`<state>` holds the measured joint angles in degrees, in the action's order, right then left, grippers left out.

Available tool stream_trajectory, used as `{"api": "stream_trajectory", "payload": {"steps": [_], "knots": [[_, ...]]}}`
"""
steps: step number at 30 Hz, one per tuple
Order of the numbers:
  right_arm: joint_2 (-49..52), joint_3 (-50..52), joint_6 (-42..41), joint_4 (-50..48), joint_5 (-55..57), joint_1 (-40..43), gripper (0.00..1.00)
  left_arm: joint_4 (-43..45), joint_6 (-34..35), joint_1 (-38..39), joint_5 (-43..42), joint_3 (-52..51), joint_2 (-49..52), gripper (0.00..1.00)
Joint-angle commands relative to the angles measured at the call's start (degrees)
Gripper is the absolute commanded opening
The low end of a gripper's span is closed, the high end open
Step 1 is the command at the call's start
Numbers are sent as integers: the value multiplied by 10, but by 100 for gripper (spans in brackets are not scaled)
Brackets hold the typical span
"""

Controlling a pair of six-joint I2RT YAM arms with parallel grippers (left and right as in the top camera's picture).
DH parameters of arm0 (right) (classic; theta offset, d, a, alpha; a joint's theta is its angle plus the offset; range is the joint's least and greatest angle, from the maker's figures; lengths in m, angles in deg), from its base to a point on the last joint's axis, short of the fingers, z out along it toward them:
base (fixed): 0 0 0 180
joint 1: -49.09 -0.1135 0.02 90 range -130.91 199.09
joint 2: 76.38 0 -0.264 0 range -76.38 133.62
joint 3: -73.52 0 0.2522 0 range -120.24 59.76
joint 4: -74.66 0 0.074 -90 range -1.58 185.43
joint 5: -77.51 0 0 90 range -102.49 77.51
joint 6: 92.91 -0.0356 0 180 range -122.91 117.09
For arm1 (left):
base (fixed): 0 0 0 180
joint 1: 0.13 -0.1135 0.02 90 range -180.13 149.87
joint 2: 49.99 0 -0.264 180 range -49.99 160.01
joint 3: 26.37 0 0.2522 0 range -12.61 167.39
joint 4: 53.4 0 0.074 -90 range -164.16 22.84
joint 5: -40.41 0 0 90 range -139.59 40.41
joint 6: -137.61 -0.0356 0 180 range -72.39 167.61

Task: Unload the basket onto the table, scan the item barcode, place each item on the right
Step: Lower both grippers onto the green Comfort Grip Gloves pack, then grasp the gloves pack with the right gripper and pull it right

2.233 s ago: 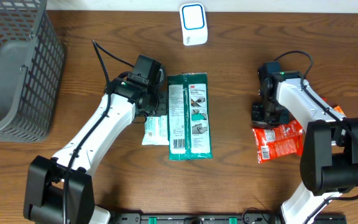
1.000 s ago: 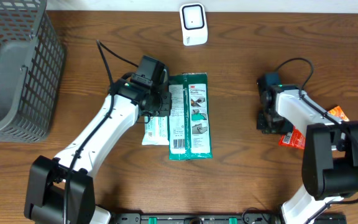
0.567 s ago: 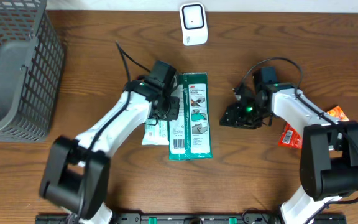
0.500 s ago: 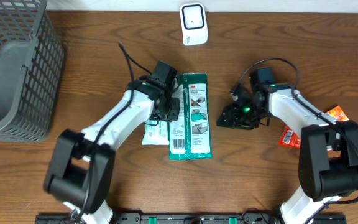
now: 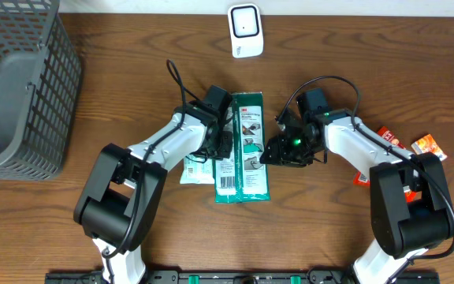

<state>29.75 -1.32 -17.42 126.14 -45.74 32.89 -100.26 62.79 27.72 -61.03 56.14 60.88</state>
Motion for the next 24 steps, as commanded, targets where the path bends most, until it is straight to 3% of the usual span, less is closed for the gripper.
{"api": "stream_trajectory", "payload": {"steps": [1, 9, 17, 22, 24], "knots": [[7, 23, -35, -14, 4, -5, 50, -2, -1, 12, 4, -4, 24, 15], [7, 102, -70, -155, -77, -22, 50, 12, -1, 41, 3, -4, 39, 15], [7, 122, -87, -226, -77, -68, 44, 16, -1, 55, 3, -4, 39, 15], [7, 122, -92, -254, -72, -90, 30, 18, -1, 55, 3, -4, 39, 15], [7, 122, -92, -258, -71, -90, 17, 17, -1, 55, 3, -4, 39, 15]]}}
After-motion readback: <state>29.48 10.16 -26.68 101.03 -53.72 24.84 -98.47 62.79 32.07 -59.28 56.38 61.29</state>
